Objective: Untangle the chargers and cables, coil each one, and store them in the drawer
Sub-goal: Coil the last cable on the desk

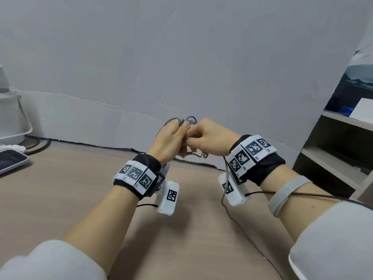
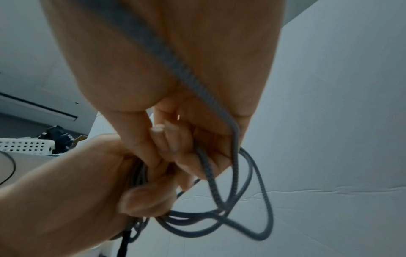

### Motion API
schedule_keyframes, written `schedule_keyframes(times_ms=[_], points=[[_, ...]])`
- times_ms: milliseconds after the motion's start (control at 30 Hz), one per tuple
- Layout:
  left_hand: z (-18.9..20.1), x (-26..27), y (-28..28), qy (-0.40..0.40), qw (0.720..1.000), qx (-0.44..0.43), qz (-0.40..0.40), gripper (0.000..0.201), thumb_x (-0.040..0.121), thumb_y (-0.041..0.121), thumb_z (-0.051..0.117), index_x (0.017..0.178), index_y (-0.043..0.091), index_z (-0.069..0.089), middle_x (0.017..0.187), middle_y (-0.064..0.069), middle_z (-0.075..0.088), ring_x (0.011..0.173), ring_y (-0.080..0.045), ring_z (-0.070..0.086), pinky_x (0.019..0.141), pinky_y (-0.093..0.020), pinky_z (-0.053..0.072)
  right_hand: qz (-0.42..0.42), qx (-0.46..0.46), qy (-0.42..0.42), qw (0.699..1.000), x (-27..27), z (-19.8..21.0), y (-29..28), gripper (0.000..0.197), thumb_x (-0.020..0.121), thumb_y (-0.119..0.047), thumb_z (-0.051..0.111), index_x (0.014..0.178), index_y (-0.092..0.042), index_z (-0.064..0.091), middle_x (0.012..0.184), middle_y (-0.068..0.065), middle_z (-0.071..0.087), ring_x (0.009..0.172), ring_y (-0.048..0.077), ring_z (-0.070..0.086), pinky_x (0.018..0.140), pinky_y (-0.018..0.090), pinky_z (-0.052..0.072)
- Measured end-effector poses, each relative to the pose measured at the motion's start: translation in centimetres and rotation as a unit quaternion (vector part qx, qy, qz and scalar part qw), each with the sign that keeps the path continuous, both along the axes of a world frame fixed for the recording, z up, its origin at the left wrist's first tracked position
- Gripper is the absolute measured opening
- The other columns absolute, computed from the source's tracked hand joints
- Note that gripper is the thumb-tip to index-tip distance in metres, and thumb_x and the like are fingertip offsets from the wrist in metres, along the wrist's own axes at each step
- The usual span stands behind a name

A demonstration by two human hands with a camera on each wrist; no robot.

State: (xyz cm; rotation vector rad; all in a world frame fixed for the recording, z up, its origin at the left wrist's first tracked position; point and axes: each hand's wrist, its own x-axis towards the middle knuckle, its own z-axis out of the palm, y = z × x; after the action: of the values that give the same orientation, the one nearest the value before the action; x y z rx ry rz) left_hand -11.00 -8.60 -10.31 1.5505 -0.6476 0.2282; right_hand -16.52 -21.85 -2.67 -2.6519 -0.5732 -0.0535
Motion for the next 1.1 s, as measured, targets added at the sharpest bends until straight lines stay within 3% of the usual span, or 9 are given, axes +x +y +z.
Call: schedule_keyframes(times_ms=[100, 233, 333, 467, 600, 700, 867, 1000, 1100], points=[[0.5, -0.3, 0.4, 0.001, 1.0, -0.003, 0.002, 0.039, 0.103, 0.039, 0.047, 0.08, 0.008, 0.045, 0.053, 0.011, 0.045, 0.047, -0.01, 0.042, 0.05, -0.026, 0.034, 0.004, 0.039, -0.02, 0.999, 0.0, -0.6, 0.0, 0.015, 0.091, -0.012, 0.06, 0.092, -0.005, 0.073, 0.073, 0.017, 0.065, 0.056, 0.022, 0.055, 0.058, 0.044, 0.057], [0.8, 0.1, 2.5, -0.03, 0.995, 0.096, -0.016, 0.053, 0.091, 0.054, 0.065, 0.089, 0.001, 0.057, 0.059, 0.012, 0.052, 0.053, -0.003, 0.048, 0.053, -0.015, 0.039, -0.02, 0.109, 0.009, 0.994, 0.1, -1.0, -0.7, 0.027, 0.086, -0.004, 0.069, 0.106, -0.01, 0.052, 0.069, 0.003, 0.055, 0.06, 0.019, 0.054, 0.059, 0.038, 0.053], [0.2, 1.4, 3.2, -0.058, 0.984, 0.166, 0.002, 0.055, 0.072, 0.051, 0.084, 0.091, 0.003, 0.064, 0.071, -0.001, 0.066, 0.064, -0.015, 0.057, 0.065, -0.035, 0.049, -0.028, -0.012, -0.007, 1.0, 0.2, -0.8, -1.6, 0.03, 0.082, -0.003, 0.069, 0.105, -0.015, 0.054, 0.073, 0.001, 0.062, 0.059, 0.016, 0.059, 0.063, 0.034, 0.053], [0.1, 1.3, 2.6, -0.083, 0.983, 0.146, 0.08, 0.04, 0.085, 0.036, 0.079, 0.082, -0.002, 0.066, 0.063, 0.015, 0.064, 0.062, 0.0, 0.062, 0.063, -0.021, 0.045, -0.042, -0.128, -0.047, 0.99, 0.5, -0.4, -1.8, 0.025, 0.085, -0.005, 0.065, 0.105, -0.02, 0.06, 0.087, -0.001, 0.07, 0.082, 0.018, 0.062, 0.078, 0.032, 0.051], [0.5, 1.9, 4.0, -0.073, 0.98, 0.07, 0.174, 0.036, 0.091, 0.042, 0.071, 0.071, 0.012, 0.065, 0.07, 0.007, 0.067, 0.059, 0.0, 0.058, 0.061, -0.027, 0.043, -0.075, -0.245, -0.061, 0.965, 0.8, -1.3, -3.2, 0.023, 0.09, -0.005, 0.051, 0.094, -0.025, 0.06, 0.086, -0.009, 0.07, 0.092, 0.017, 0.058, 0.09, 0.032, 0.047], [0.8, 3.0, 6.0, -0.026, 0.96, 0.005, 0.28, 0.038, 0.092, 0.045, 0.068, 0.067, 0.017, 0.069, 0.061, 0.009, 0.055, 0.053, -0.001, 0.05, 0.059, -0.028, 0.036, -0.09, -0.181, -0.064, 0.977, 0.6, -2.2, -5.3, 0.018, 0.1, -0.013, 0.049, 0.098, -0.017, 0.066, 0.075, 0.0, 0.073, 0.074, 0.011, 0.06, 0.074, 0.026, 0.043], [-0.3, 4.6, 7.2, 0.061, 0.916, -0.026, 0.395, 0.039, 0.091, 0.049, 0.064, 0.08, 0.013, 0.073, 0.074, 0.002, 0.065, 0.076, -0.024, 0.06, 0.07, -0.029, 0.041, -0.095, -0.02, -0.068, 0.993, 0.3, -1.8, -6.8, 0.014, 0.101, -0.024, 0.056, 0.095, -0.015, 0.065, 0.05, 0.0, 0.058, 0.044, 0.013, 0.055, 0.05, 0.024, 0.044], [-1.3, 5.9, 10.0, 0.1, 0.872, -0.041, 0.477, 0.047, 0.093, 0.052, 0.06, 0.092, 0.007, 0.073, 0.09, -0.012, 0.07, 0.085, -0.032, 0.062, 0.073, -0.032, 0.04, -0.087, 0.022, 0.072, 0.993, -0.6, -1.0, -7.4, 0.012, 0.1, -0.02, 0.059, 0.101, -0.01, 0.066, 0.051, 0.004, 0.055, 0.049, 0.022, 0.058, 0.057, 0.025, 0.051], [-1.2, 5.5, 9.7, 0.106, 0.867, -0.05, 0.485, 0.046, 0.095, 0.049, 0.058, 0.092, 0.006, 0.072, 0.088, -0.011, 0.067, 0.083, -0.032, 0.06, 0.073, -0.032, 0.04, -0.127, 0.094, 0.037, 0.987, -0.1, -1.2, -7.4, 0.017, 0.102, -0.019, 0.056, 0.102, -0.007, 0.068, 0.055, 0.006, 0.05, 0.048, 0.023, 0.053, 0.054, 0.031, 0.052]])
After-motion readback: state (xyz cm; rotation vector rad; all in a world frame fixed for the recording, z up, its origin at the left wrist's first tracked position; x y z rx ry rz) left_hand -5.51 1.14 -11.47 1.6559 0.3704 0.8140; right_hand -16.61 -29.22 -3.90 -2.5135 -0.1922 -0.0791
